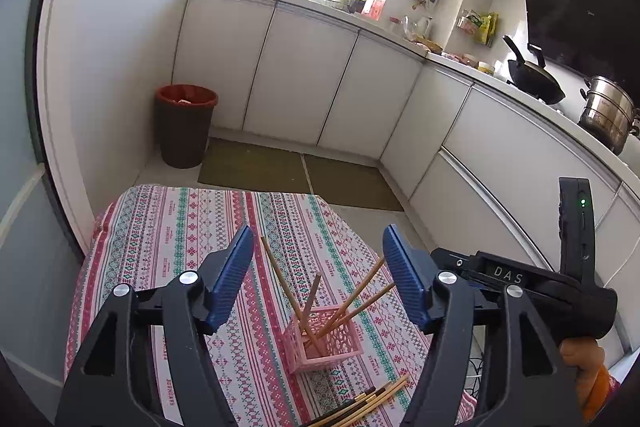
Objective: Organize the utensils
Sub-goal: 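Lift the chopstick with the right tool and drop it into the pink holder, then lower the left tool to the chopstick pile and close on a chopstick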
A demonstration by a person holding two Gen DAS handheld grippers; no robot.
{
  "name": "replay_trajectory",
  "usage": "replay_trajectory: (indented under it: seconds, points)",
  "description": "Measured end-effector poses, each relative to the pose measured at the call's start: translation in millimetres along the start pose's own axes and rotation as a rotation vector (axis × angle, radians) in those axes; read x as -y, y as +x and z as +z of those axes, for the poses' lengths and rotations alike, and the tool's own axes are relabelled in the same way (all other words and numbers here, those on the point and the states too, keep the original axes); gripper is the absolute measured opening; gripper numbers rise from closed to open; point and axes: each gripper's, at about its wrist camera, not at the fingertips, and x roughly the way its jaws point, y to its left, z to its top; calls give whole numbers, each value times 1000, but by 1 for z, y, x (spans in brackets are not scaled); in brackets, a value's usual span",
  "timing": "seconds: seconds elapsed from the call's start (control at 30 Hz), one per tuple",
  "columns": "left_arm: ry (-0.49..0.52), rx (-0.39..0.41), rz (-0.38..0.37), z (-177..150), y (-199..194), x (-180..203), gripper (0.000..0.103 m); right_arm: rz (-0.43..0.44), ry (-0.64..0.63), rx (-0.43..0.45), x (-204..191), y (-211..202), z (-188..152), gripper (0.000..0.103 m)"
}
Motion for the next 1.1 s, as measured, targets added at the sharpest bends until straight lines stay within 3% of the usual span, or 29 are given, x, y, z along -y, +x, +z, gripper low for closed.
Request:
replay_trajectory:
  seconds: [0.43,0.57,0.7,0.97,1.1]
  points:
    - [73,-49,50,-18,7,17,95,-133,-4,92,21,-31,-28,81]
    - [104,-96,69,-27,13,21,96,-246,-50,145,22,-39,-36,91]
    - [142,-145,88,-40,19,27,96,-344,-106,194,25,-44,-46,93]
    - [221,-217,104,-64,19,42,96,-403,-141,172,47,-48,-69,94]
    - [280,-350,71,-89,33,48,96,-436,-110,116,83,-44,-96,96]
